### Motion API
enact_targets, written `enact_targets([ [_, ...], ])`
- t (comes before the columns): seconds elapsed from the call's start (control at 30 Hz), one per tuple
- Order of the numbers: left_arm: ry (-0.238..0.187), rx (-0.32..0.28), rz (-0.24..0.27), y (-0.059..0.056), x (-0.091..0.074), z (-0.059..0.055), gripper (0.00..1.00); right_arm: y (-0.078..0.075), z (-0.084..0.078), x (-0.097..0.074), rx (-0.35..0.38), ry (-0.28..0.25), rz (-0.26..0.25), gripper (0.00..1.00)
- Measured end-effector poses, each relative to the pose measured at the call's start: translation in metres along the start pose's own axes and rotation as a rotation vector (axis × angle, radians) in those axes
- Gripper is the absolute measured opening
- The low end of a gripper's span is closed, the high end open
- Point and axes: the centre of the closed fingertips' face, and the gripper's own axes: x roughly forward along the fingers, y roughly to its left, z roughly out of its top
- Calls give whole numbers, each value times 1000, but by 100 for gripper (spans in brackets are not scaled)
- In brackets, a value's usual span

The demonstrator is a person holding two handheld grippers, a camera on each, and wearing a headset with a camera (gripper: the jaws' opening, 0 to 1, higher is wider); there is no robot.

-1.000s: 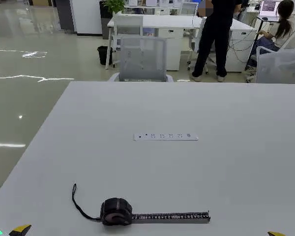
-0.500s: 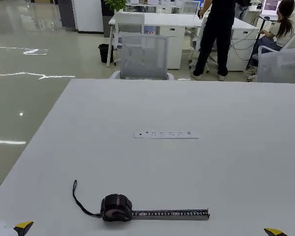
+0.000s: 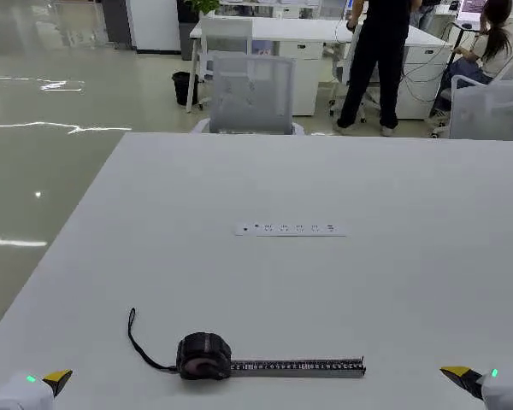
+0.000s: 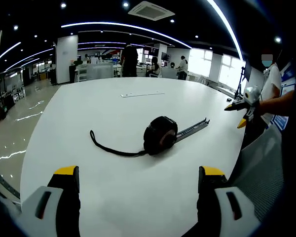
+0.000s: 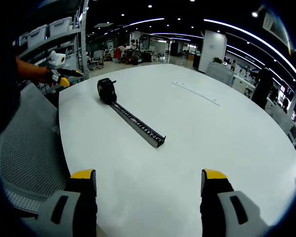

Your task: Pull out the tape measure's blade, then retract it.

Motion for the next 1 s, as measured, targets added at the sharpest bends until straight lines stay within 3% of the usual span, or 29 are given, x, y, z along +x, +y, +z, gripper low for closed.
enact_targets([
  [0.3,-14,5,-5,-18,19,17,99,-12,15,26,-106,54,88,84],
  [0.43,-13,3,1,-27,27,21,99,-17,19,38,-181,98,129,81],
  [0.57,-18,-2,-2,-35,32,23,99,-23,32,46,-200,106,151,77],
  [0.67,-22,-17,5,-37,35,22,99,-25,39,52,-224,117,180,74],
  [0.8,-30,-32,24,-37,38,21,99,-26,38,61,-317,173,218,73],
  [1.0,-36,-60,67,-36,42,20,99,-21,43,71,-355,205,273,68],
])
